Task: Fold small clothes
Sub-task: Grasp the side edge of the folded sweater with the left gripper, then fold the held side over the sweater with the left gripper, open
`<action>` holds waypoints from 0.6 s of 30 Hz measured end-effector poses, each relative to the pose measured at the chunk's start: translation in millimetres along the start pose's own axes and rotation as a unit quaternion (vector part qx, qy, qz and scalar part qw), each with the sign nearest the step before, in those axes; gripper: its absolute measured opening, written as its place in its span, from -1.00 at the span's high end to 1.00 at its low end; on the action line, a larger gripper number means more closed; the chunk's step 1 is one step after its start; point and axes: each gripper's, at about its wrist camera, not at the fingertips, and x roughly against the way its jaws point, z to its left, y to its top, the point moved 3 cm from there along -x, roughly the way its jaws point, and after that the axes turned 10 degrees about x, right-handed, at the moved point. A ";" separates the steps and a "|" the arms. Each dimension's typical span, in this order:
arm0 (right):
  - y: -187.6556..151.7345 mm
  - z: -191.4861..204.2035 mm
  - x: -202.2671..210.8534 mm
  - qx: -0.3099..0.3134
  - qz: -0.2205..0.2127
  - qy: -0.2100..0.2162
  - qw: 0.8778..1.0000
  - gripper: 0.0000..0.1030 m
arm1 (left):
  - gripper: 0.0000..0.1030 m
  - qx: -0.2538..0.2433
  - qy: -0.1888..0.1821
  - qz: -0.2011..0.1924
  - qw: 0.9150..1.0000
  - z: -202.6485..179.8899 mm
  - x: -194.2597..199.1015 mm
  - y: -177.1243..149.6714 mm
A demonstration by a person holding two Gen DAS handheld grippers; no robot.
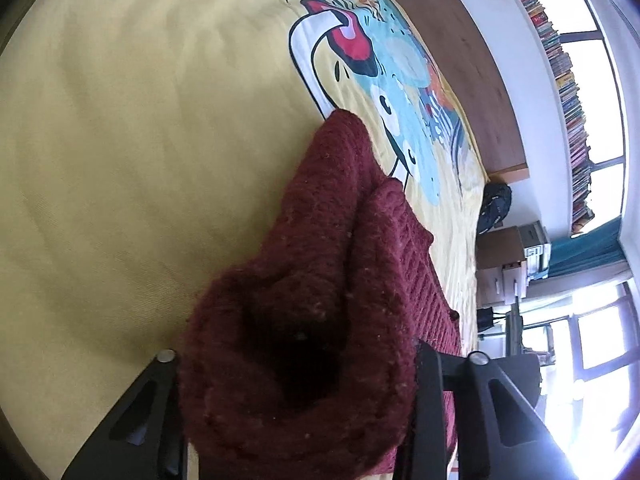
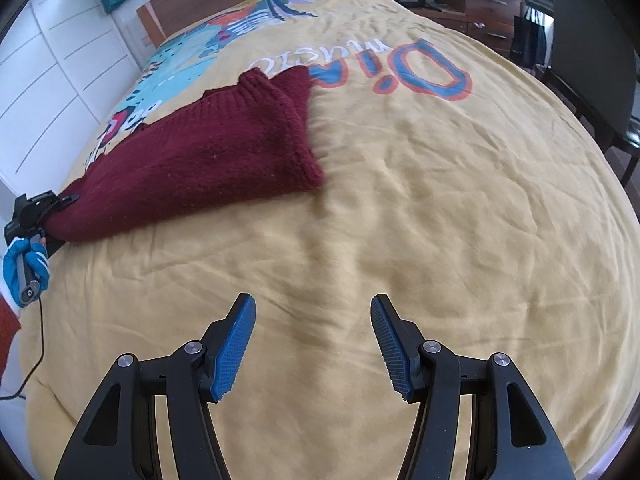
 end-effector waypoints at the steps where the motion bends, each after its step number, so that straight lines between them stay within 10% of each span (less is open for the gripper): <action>1: -1.7 -2.2 0.7 -0.002 0.000 0.001 1.000 -0.20 | 0.57 0.001 0.002 -0.001 1.000 -2.8 0.2 -1.5; 18: -30.3 -28.4 10.5 -0.052 -0.009 0.028 0.998 -0.20 | 0.68 -0.072 0.018 -0.009 0.997 -96.6 -3.6 -38.3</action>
